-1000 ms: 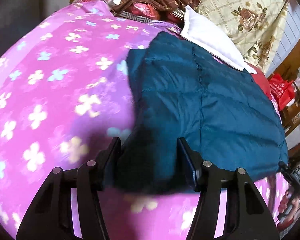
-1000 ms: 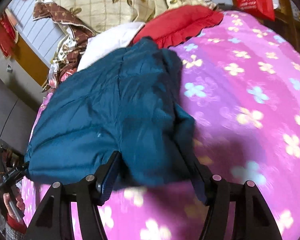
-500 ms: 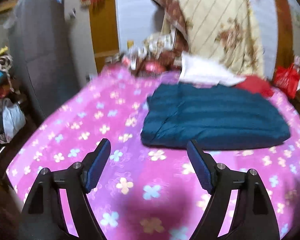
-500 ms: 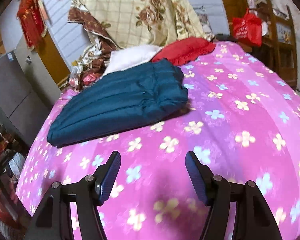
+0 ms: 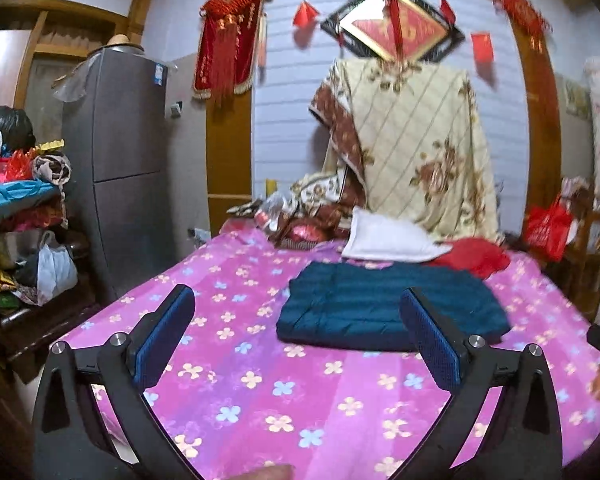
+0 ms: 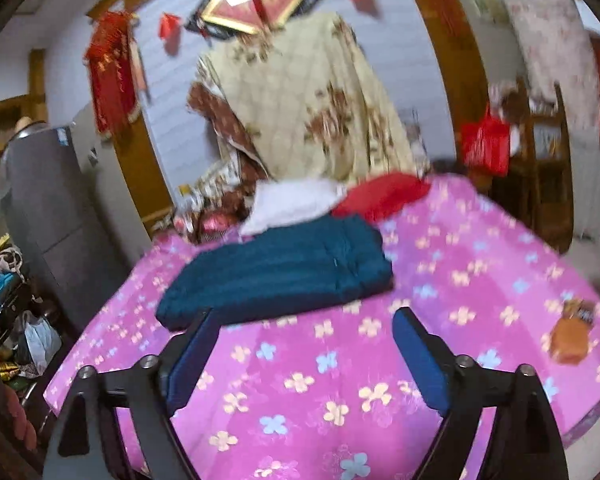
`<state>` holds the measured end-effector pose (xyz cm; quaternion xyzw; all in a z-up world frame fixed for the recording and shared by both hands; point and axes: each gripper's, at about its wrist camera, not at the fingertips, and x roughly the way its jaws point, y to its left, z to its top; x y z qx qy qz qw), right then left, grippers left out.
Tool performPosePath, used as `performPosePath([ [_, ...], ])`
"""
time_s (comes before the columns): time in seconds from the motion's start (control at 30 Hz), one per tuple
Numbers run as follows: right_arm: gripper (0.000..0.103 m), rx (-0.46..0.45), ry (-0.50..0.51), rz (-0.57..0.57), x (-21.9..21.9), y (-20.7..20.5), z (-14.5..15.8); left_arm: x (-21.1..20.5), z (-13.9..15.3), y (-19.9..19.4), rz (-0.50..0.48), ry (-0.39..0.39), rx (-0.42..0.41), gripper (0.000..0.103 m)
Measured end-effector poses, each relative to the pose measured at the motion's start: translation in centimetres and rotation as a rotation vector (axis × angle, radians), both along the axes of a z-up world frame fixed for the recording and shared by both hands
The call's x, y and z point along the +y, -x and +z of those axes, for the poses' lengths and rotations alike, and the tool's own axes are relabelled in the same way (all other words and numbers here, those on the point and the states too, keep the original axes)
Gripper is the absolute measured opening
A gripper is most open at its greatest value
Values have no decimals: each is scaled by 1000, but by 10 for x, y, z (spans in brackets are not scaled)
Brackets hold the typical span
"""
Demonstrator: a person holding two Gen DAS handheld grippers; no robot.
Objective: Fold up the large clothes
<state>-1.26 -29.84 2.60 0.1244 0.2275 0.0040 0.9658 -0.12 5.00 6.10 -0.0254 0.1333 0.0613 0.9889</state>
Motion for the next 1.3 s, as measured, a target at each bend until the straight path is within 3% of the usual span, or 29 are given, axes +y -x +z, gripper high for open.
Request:
performPosePath([
  [0.2,88,0,92,2,26,15,4,13,8,23,-6,67,-1,102],
  [0.33,88,25,109,14,38,15,-2,7,0,26,1,32,15,102],
  [0.47,88,48,116,28,44,9,-16,-4,-8,18,-34,4,55,102],
  [0.63,88,107,154,41,56,2,-30,-7,-16,15,-77,57,101,102],
  [0.83,88,89,184,24,61,8,-29,-10,-29,5,-78,84,174,102],
  [1.1,88,117,226,30,72,3,-40,-16,-32,12,-52,48,158,102],
  [1.3,88,178,239,11,76,-4,-50,-30,-43,6,-95,31,205,102],
])
